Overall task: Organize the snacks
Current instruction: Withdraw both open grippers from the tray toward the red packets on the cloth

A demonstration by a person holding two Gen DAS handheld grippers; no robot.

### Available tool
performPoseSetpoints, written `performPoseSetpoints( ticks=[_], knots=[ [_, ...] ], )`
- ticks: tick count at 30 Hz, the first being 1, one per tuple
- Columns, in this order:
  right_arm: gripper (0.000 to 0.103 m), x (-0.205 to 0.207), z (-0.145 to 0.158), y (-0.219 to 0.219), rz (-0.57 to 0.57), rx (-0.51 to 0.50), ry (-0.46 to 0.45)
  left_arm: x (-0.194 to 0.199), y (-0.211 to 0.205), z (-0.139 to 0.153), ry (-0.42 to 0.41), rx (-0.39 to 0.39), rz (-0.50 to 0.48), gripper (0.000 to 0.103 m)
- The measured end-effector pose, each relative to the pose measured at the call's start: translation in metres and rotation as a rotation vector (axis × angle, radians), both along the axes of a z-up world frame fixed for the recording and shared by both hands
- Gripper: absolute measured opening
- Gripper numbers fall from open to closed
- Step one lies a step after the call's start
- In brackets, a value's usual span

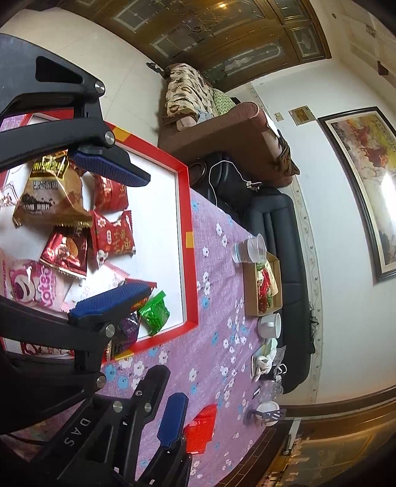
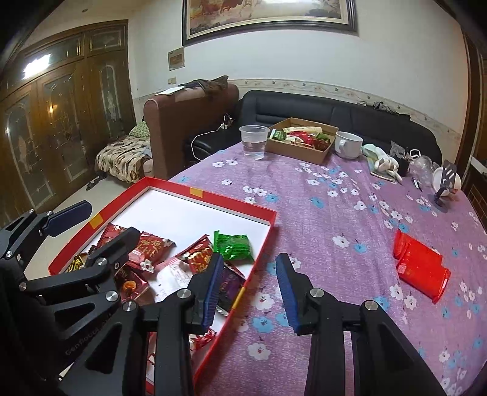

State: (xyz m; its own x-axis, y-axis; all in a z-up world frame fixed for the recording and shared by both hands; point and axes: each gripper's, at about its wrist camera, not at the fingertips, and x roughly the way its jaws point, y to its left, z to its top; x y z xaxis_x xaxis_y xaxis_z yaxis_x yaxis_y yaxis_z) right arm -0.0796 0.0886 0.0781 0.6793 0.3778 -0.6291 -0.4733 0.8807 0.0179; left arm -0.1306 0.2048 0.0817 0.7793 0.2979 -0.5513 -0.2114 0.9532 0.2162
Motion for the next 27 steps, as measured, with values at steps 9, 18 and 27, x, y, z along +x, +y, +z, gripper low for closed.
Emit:
performPoseSetpoints(
  ticks=[9, 18, 27],
  knots=[
    [0.037, 0.012, -0.006, -0.020, -0.023, 0.012, 0.023, 0.012, -0.021, -0.003, 0.023, 0.024, -0.031, 0.065],
    [0.039, 0.046, -0.014, -0.061, -0.108, -0.010, 0.053, 0.028, -0.051, -0.010, 0.066, 0.027, -0.110, 0.065],
    [0.059, 0.131, -0.022, -0.184, -0.366, 0.093, 0.128, 0.044, -0.079, -0.020, 0.121, 0.038, -0.173, 0.074]
  ],
)
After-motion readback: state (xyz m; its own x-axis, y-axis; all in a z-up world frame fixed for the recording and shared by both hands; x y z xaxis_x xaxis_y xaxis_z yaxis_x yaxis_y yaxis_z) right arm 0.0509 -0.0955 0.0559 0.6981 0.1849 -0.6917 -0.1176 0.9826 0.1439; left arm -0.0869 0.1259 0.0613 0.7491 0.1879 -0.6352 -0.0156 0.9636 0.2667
